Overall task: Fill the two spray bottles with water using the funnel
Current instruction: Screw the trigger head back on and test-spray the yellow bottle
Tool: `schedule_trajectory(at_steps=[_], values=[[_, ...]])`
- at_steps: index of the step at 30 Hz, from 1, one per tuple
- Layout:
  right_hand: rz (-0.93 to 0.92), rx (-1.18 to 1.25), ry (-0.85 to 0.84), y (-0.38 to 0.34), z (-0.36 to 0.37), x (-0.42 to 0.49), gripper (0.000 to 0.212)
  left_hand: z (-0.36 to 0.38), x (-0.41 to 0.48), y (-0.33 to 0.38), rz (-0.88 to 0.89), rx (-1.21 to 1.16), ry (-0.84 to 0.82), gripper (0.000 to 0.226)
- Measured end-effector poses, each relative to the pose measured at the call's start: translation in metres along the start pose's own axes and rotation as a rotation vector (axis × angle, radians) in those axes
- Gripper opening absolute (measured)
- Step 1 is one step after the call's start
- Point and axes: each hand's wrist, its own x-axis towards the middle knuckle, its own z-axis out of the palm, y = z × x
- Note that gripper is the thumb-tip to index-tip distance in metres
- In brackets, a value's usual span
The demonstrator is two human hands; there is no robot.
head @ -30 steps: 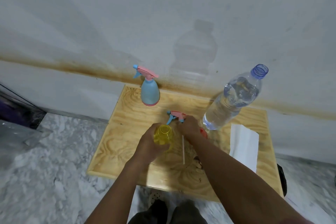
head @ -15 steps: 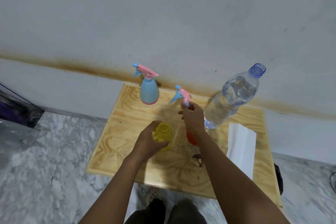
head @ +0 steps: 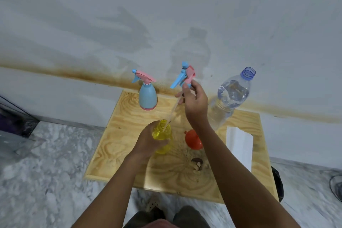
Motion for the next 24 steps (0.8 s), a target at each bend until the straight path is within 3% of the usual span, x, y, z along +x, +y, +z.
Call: schedule_trajectory(at_steps=[5,17,24], values=[[0.091,-0.047,-0.09,0.015,0.007,-0.015,0.028,-0.002,0.0,0.0,0.032,0.119,0.028,0.059],[-0.064,0.17,0.09,-0.007,0.012,0.004,0.031,-0.008,-0.004,-0.015,0.032,0.104,0.046,0.062],[-0.012,0.157,-0.016,0.006,0.022,-0.012,0.023,-0.011,-0.001,-0.011,0.074,0.088,0.073,0.062]])
